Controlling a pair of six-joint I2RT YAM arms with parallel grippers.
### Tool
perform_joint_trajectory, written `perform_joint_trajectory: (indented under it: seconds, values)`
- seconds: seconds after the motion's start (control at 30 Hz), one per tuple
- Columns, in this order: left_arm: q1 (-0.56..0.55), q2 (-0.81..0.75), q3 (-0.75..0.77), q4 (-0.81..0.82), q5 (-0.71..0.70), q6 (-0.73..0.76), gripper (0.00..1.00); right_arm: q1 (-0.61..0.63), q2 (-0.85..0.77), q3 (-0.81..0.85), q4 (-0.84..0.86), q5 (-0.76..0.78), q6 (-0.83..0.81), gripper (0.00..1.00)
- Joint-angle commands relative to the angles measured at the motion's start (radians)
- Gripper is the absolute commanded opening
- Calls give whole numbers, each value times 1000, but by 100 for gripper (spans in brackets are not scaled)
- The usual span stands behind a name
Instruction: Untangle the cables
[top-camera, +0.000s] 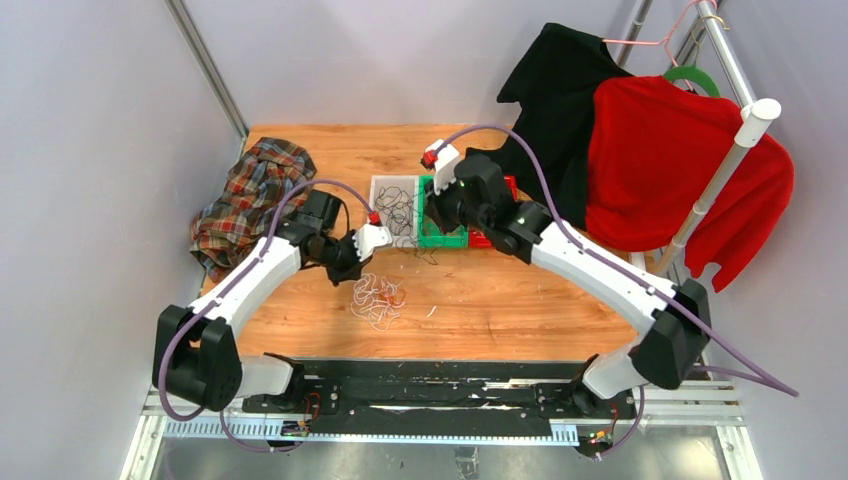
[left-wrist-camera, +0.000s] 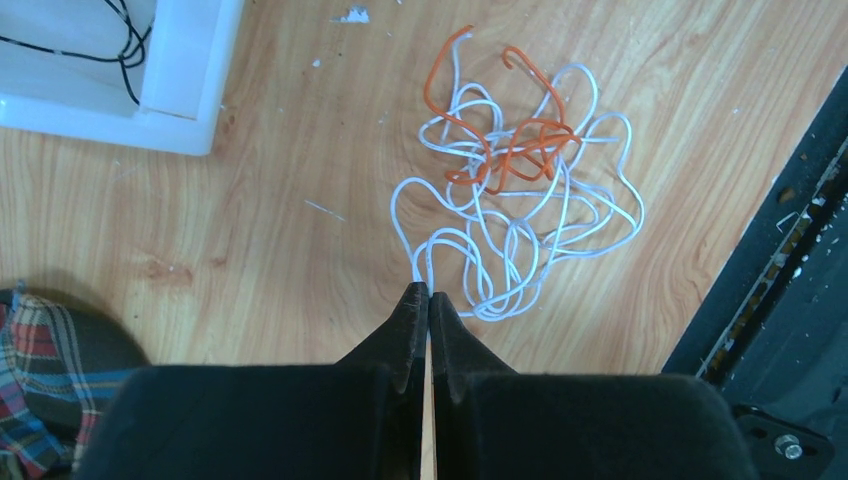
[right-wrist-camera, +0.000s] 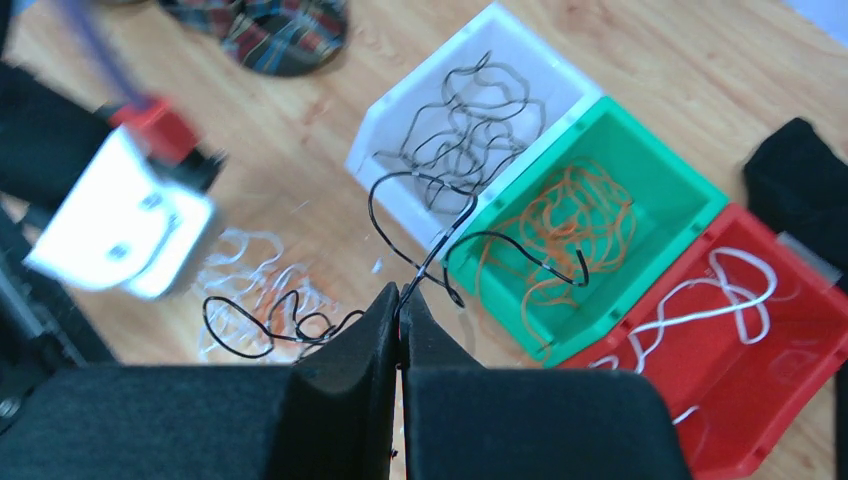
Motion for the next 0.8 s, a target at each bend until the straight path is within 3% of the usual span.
perform_joint_trajectory:
  seconds: [0.0, 0.33, 0.77]
  values:
    - [16, -71, -47, 11, 32, 21, 1, -55, 92, 118, 46, 38, -44, 1]
    - [29, -140, -83, 15, 43, 33, 1, -100, 341, 339, 102, 30, -49, 1]
    - [30, -160, -83, 6, 63, 46, 1, -100, 668, 621, 110, 148, -78, 1]
